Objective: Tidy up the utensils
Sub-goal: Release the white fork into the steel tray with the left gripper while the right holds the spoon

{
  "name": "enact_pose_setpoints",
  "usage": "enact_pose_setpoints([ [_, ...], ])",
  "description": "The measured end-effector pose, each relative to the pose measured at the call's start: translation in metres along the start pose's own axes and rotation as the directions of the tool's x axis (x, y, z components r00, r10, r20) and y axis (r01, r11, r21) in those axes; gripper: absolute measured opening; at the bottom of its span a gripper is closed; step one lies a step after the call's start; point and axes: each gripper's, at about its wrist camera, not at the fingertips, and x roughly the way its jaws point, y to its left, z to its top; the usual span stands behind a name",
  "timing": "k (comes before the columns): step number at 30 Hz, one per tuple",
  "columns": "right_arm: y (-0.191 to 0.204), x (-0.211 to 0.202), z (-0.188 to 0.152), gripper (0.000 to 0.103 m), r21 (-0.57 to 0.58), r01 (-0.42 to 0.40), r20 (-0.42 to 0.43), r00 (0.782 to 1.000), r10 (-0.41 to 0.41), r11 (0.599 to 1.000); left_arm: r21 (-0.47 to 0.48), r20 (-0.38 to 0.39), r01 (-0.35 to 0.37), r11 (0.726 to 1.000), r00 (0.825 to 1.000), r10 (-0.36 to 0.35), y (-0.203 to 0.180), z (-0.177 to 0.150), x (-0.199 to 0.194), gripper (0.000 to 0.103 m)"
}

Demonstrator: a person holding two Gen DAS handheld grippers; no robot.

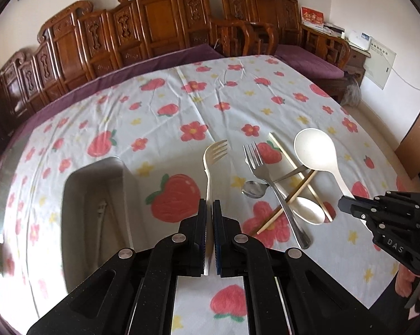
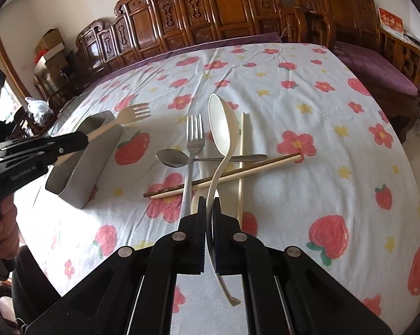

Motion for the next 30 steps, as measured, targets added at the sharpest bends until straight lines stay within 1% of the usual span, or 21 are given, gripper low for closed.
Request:
enact_pose_setpoints([
  [6, 0.008, -0.006, 0.002, 0.005, -0.017, -0.014, 0.011, 1.0, 0.014, 1.0, -0.024, 0.019, -0.01, 1.0, 1.0, 0.011, 0.011, -0.007, -0.022, 0.004],
  [14, 0.025, -0.016, 0.005, 0.005, -0.053, -0.033, 0.029, 0.999, 0.035, 0.998, -0.052, 0.028, -0.045, 0.998, 0.999, 0.046, 0.025, -0.022, -0.042, 0.004],
  [18, 0.034, -0.018, 0.004, 0.005, -0.068, -0.043, 0.031, 0.998, 0.045, 0.997, -0.065, 0.044, -0.045, 0.997, 0.998, 0.048, 0.034, -0.027, -0.052, 0.004],
  [24, 0.048, -0.013, -0.003, 0.005, -0.109, -0.046, 0.013, 0.999, 0.047, 0.993, -0.1, 0.06, -0.041, 0.994, 0.997, 0.047, 0.055, -0.036, -0.056, 0.004],
  [30, 0.065, -0.007, -0.006, 0.005, -0.126, -0.068, -0.003, 0.998, 0.068, 0.99, -0.143, 0.068, -0.043, 0.989, 0.996, 0.053, 0.08, -0.05, -0.051, 0.004],
])
